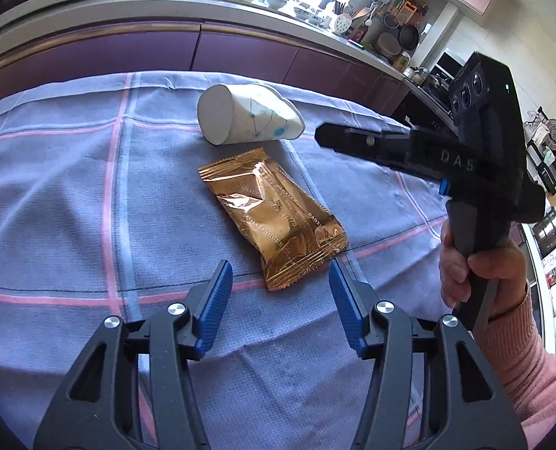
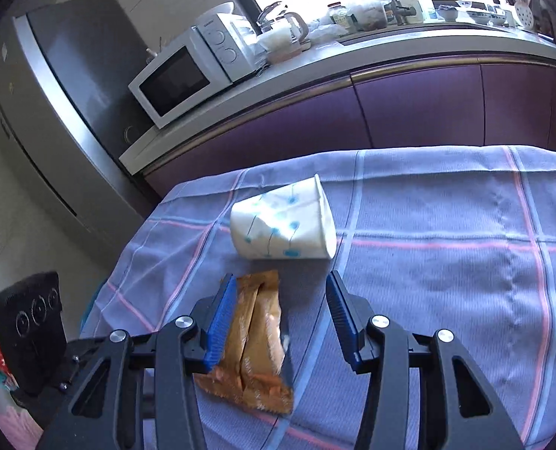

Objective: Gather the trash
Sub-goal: 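Grasp the gold snack wrapper with the left gripper while the right gripper grasps the paper cup rim, then carry the gold wrapper and white paper cup in both grippers over the teal bin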

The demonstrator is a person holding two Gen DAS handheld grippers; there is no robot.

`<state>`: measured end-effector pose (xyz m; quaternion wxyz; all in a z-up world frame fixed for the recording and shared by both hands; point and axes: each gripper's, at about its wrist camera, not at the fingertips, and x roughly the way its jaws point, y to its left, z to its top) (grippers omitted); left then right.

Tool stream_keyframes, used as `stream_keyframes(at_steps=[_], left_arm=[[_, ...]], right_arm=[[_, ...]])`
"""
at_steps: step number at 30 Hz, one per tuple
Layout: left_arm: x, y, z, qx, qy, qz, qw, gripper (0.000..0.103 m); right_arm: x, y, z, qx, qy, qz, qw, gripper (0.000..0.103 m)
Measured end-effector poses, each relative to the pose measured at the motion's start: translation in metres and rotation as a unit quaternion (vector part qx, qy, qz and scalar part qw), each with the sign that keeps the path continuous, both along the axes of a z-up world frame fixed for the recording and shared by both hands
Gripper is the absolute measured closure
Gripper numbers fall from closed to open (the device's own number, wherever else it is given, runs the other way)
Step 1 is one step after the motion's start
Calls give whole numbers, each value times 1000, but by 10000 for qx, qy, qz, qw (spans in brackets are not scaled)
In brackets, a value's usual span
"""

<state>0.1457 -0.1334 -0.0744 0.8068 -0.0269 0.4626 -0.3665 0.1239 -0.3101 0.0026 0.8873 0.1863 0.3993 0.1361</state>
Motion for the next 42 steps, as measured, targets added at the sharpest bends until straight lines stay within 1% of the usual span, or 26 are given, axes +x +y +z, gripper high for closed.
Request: stream_keyframes(at_steps=[2, 5, 6, 8, 10, 11, 12, 13, 15, 16, 18, 20, 24, 29, 33, 38, 42], left_arm=[[4, -7, -6, 25, 108, -5, 9999, 52], [7, -13, -5, 41, 78, -5, 10000, 53], [9, -15, -5, 29, 100, -2, 9999, 55], [12, -18, -7, 48, 147, 0, 9999, 62], [14, -20, -10, 79, 166, 36, 9998, 74], [16, -19, -11, 72, 169, 74, 9998, 76], [16, -18, -11, 56, 183, 94, 9998, 83], [18, -17, -12, 23, 226, 100, 9997, 85], [19, -15, -13, 3, 246, 142, 9996, 89], [19, -14, -12, 3, 229, 145, 9996, 91], [18, -13, -11, 4, 175, 171, 9997, 94], [13, -12, -9, -16, 135, 182, 9997, 94], [10, -5, -8, -49, 86, 254, 9996, 95], [2, 5, -4, -34, -117, 350, 9993, 95], [-5, 23, 4, -48, -255, 479, 9985, 95], [-11, 56, 14, -62, -406, 642, 9971, 95], [-20, 73, 20, 9, -547, 738, 9958, 95]], right_arm=[[14, -7, -4, 157, 75, -74, 9998, 55], [30, -9, -10, 328, 153, -121, 9993, 55], [34, -9, -11, 363, 167, -105, 9991, 55], [41, -8, -14, 448, 199, -41, 9988, 55], [45, -4, -15, 440, 208, 22, 9988, 55], [46, -2, -16, 442, 208, 71, 9988, 56], [47, 0, -17, 452, 212, 106, 9987, 60], [47, 1, -17, 451, 219, 137, 9986, 63], [46, 4, -18, 461, 224, 208, 9985, 75], [45, 4, -18, 460, 223, 231, 9984, 77], [43, 7, -18, 446, 220, 282, 9984, 86], [40, 11, -16, 404, 196, 340, 9984, 91], [29, 17, -11, 349, 74, 392, 9986, 96], [16, 22, -7, 463, -51, 401, 9981, 100], [5, 30, -1, 461, -175, 422, 9979, 100], [-7, 43, 5, 480, -321, 471, 9972, 100], [-18, 51, 10, 554, -433, 509, 9962, 100]])
